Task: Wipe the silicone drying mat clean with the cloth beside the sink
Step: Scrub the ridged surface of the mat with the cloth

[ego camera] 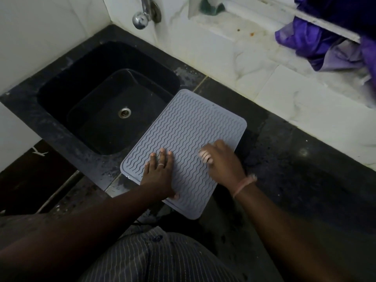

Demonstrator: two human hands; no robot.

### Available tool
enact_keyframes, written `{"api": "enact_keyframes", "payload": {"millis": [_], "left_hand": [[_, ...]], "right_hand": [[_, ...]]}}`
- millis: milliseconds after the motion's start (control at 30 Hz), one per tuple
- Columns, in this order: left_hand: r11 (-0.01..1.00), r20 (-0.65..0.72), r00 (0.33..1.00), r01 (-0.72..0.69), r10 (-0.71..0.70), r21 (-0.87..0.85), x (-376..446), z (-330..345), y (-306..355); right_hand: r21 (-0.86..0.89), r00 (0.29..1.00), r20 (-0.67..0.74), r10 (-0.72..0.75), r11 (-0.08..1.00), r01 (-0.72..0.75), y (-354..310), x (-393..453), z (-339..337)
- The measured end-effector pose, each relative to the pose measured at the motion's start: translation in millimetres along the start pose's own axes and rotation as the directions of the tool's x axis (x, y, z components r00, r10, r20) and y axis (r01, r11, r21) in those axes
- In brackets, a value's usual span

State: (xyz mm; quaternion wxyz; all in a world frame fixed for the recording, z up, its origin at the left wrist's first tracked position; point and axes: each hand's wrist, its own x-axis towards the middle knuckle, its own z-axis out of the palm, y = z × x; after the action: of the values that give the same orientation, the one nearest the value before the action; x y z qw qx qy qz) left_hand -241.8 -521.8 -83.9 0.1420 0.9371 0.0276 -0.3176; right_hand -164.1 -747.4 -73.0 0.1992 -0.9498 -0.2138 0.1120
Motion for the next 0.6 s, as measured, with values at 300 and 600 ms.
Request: {"api": "enact_keyframes", "payload": {"millis": [300,600], "left_hand": [[1.0,-0.046,0.999,0.027,-0.027,0.001,4.9,7.0,0.5],[1.0,0.005,1.0,0.007,-0.007,0.005,1.1,-0.9,1.2]], "right_hand": [[0.044,0.969,0.179,-0.169,0.986,0.163,-60.5,-71.8,47.7],[-0.046,0.999,0.014,-0.049,0.998,0.049,9.5,-0.8,1.7]]}}
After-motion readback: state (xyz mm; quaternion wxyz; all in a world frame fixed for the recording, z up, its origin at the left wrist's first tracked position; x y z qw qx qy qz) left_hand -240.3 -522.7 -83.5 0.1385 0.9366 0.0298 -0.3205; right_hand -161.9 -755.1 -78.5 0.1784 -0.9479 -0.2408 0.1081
